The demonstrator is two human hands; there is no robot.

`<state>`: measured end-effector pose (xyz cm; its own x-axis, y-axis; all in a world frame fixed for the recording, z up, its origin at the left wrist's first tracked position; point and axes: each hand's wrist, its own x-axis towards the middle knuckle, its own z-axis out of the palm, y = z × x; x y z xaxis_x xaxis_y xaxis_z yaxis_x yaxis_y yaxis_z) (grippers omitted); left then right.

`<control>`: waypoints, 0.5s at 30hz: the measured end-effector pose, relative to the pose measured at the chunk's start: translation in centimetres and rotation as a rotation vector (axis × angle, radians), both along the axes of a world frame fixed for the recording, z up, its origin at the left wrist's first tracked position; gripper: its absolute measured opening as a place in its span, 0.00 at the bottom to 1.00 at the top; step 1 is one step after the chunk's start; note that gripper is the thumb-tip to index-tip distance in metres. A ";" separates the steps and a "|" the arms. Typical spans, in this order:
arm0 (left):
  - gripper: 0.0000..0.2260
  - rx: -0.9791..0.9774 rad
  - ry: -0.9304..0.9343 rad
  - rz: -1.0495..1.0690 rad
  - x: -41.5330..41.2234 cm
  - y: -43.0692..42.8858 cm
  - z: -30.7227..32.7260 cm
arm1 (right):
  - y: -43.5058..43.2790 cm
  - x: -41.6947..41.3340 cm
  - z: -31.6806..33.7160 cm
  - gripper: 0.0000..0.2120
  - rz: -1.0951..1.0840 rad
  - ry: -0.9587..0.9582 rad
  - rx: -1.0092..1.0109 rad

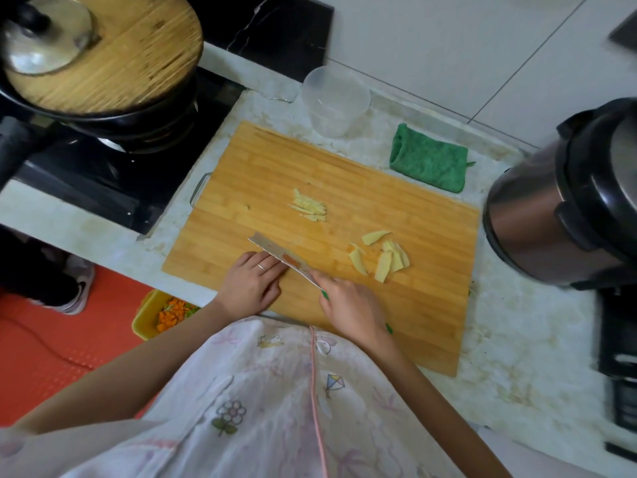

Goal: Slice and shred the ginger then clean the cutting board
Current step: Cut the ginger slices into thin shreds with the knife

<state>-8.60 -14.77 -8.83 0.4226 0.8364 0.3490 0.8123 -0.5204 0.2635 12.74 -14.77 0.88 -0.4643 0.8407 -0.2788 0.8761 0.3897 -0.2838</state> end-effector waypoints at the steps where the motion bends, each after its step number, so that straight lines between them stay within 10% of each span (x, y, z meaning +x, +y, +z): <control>1: 0.16 -0.003 0.001 0.000 0.0 0.0 0.0 | 0.1 0.0 0.0 0.23 0.005 -0.001 -0.001; 15: 0.16 -0.082 0.036 0.020 -0.1 -0.2 0.3 | 0.5 -1.6 0.2 0.21 -0.034 -0.051 0.009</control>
<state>-8.70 -14.93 -8.56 0.4168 0.8699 0.2637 0.8317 -0.4820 0.2756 11.14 -14.31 1.09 -0.4205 0.8586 -0.2933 0.9022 0.3615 -0.2354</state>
